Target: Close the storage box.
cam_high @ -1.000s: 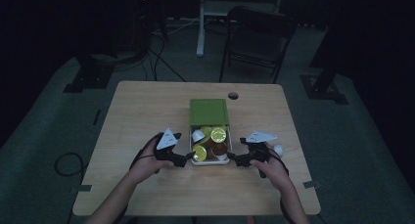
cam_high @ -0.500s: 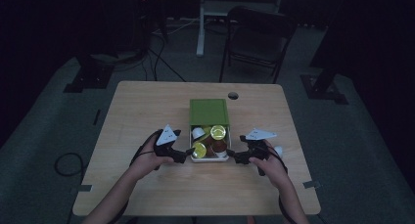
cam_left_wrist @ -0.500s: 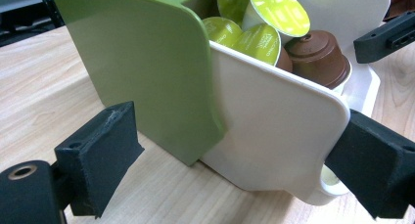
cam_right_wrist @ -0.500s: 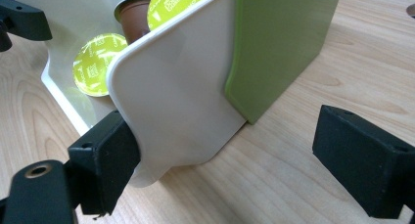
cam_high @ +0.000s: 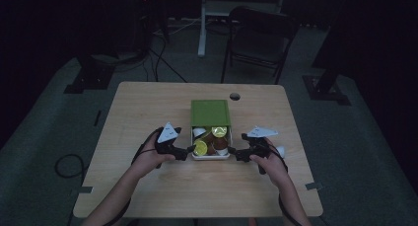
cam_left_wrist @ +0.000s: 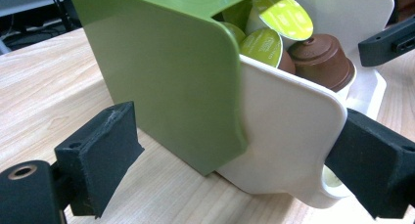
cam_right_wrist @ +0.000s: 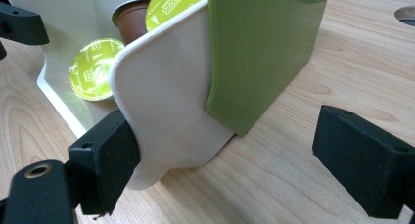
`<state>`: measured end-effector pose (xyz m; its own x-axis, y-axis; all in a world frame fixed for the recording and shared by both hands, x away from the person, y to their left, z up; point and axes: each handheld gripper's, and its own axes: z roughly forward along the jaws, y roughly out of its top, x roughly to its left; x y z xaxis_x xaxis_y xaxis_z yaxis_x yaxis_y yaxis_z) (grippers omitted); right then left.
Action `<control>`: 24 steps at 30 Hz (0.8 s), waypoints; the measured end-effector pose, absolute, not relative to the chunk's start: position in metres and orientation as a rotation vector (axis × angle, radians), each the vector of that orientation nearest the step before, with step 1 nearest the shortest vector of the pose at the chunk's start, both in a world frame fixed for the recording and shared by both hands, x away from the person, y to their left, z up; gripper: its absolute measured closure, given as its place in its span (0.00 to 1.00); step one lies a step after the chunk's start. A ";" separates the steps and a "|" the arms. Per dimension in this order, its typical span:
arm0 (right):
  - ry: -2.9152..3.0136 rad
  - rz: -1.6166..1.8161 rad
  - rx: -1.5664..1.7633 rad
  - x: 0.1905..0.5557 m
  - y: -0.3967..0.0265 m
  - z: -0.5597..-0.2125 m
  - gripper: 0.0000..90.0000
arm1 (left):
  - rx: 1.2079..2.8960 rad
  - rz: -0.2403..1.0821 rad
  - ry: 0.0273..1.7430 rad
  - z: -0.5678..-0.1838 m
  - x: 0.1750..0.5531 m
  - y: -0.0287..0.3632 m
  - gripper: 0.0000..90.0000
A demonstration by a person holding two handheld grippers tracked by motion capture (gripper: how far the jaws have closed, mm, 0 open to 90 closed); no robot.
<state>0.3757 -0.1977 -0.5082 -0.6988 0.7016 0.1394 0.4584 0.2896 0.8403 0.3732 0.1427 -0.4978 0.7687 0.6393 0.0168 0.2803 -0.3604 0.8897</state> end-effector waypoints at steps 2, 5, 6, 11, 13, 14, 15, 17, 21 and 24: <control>2.301 1.367 1.066 0.377 -0.197 -0.508 0.13 | 1.950 0.449 0.701 -0.498 0.375 0.143 0.10; 2.293 1.365 1.076 0.378 -0.197 -0.508 0.13 | 1.943 0.448 0.710 -0.499 0.376 0.143 0.10; 2.290 1.366 1.081 0.379 -0.197 -0.508 0.13 | 1.945 0.447 0.711 -0.499 0.377 0.143 0.10; 2.274 1.379 1.107 0.382 -0.197 -0.510 0.13 | 1.948 0.456 0.712 -0.498 0.380 0.142 0.10; 2.269 1.377 1.111 0.383 -0.197 -0.510 0.13 | 1.949 0.460 0.710 -0.498 0.381 0.142 0.10; 2.267 1.377 1.116 0.384 -0.197 -0.510 0.13 | 1.949 0.460 0.711 -0.498 0.382 0.142 0.10; 2.265 1.377 1.118 0.384 -0.197 -0.510 0.13 | 1.948 0.458 0.715 -0.498 0.383 0.142 0.10; 2.260 1.375 1.120 0.386 -0.197 -0.510 0.13 | 1.944 0.460 0.719 -0.498 0.384 0.142 0.10; 2.250 1.370 1.132 0.389 -0.196 -0.510 0.13 | 1.940 0.465 0.722 -0.498 0.387 0.142 0.10; 2.242 1.367 1.140 0.390 -0.195 -0.510 0.12 | 1.941 0.468 0.723 -0.498 0.389 0.143 0.10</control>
